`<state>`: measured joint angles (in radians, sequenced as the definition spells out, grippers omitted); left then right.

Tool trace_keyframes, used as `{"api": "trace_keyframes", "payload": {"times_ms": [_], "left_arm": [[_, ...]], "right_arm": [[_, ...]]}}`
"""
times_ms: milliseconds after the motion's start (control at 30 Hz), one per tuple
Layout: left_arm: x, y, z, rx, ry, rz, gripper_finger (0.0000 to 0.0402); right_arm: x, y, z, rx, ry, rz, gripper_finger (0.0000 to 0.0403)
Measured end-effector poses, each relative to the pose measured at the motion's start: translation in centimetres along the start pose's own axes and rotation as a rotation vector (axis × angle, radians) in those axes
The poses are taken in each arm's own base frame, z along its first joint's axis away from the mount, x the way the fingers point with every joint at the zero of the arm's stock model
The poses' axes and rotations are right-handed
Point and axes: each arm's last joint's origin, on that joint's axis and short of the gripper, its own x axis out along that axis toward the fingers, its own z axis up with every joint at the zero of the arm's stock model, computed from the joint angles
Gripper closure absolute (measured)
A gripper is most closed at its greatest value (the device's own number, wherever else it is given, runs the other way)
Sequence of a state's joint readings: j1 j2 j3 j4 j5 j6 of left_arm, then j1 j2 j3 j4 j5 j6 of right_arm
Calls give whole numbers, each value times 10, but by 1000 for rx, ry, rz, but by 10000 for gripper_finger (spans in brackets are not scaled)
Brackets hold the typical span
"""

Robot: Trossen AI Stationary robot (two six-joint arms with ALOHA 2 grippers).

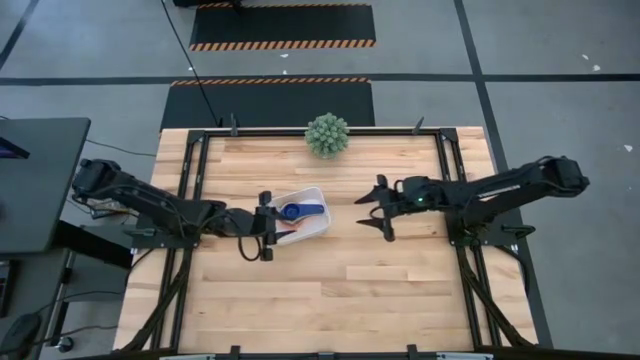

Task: Nest measuring cups in basket
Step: Return to Home Position

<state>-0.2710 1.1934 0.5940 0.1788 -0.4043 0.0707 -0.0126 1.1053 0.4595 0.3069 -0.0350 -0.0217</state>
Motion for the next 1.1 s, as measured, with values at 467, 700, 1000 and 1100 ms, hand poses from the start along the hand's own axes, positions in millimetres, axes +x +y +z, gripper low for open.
{"api": "trace_keyframes", "payload": {"times_ms": [467, 700, 1000, 1100], "left_arm": [[-51, 21, -33, -100, -142, 74, 313], [-74, 31, -58, -144, -222, 122, 341], [-90, 37, -87, -175, -265, 166, 361], [-95, 39, -90, -178, -264, 181, 363]], "right_arm": [[-45, -9, -2, -8, -166, -51, 125], [-53, -11, 1, -22, -207, -62, 125], [-67, -10, 7, -39, -263, -48, 125], [-71, -10, 8, -41, -275, -53, 125]]}}
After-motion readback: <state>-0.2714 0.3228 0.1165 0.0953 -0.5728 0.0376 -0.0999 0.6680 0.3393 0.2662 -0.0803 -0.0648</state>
